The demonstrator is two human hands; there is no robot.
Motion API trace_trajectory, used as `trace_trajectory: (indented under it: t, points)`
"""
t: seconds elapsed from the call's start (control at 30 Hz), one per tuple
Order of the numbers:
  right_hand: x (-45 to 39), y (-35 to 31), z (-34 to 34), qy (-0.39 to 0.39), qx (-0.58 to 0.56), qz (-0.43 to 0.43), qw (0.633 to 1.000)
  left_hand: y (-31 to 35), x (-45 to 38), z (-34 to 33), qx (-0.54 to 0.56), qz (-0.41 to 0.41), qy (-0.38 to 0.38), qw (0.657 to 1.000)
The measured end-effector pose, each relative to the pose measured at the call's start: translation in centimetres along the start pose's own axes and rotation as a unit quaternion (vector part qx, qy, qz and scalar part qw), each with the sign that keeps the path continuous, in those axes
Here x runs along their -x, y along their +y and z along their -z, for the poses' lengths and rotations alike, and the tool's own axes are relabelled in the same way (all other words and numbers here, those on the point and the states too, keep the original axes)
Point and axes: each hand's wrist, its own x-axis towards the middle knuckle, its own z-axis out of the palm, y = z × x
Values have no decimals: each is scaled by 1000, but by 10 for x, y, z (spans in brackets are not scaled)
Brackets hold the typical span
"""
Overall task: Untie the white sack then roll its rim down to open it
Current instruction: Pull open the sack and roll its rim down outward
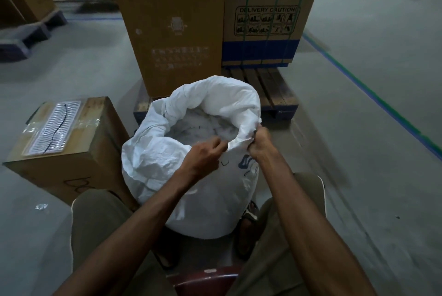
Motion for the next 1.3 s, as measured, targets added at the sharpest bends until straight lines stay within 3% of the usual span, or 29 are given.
trace_trajectory:
  t: [0.07, 0.1, 0.17, 0.23, 0.27, 0.3, 0.33, 0.43, 0.5, 0.6, 0.67, 0.8, 1.0, 1.07, 1.17, 1.23, 1.3]
  points:
    - [12, 2, 7, 91, 94, 153, 979, -7, -2, 1, -39, -51, 53, 997]
    - [23, 1, 13, 82, 166, 278, 942, -10, -3, 1, -50, -71, 84, 993]
    - [40, 5, 29, -48, 352, 483, 800, -12, -8, 1, -54, -96, 127, 986]
    - [38, 7, 38, -141, 584, 517, 610, -11, -15, 4, -52, -105, 160, 980]
    - [35, 7, 38, -152, 658, 504, 539, -8, -19, 7, -46, -107, 175, 978]
    - [29, 7, 36, -150, 687, 505, 500, -4, -21, 10, -36, -108, 183, 976]
    - [27, 5, 32, -145, 685, 522, 488, 0, -21, 11, -31, -110, 189, 975]
    - [18, -2, 26, -136, 612, 587, 513, 13, -14, 16, -13, -86, 172, 981]
    - [13, -5, 26, -111, 587, 619, 510, 12, 0, 18, 2, -21, 100, 995]
    - [16, -4, 23, -72, 534, 630, 560, 0, 25, 18, -86, 41, -45, 994]
    - [20, -1, 21, -57, 517, 627, 580, -5, 29, 17, -99, 34, -27, 994]
    - [21, -1, 24, -24, 543, 605, 581, -13, 8, 38, -33, 20, 106, 994]
    - [35, 9, 19, -125, 643, 545, 524, -13, -10, 59, 111, 155, 169, 967]
    - [35, 24, 12, -105, 651, 559, 503, -6, -7, 54, 91, 132, 191, 968]
    - [31, 30, 4, -81, 595, 636, 485, 3, 4, 40, -2, 35, 178, 983]
    - [26, 32, 5, -79, 580, 676, 448, 0, 16, 35, -17, -26, 128, 991]
    - [24, 37, 9, -42, 581, 712, 393, -5, 30, 35, 43, -25, 50, 997]
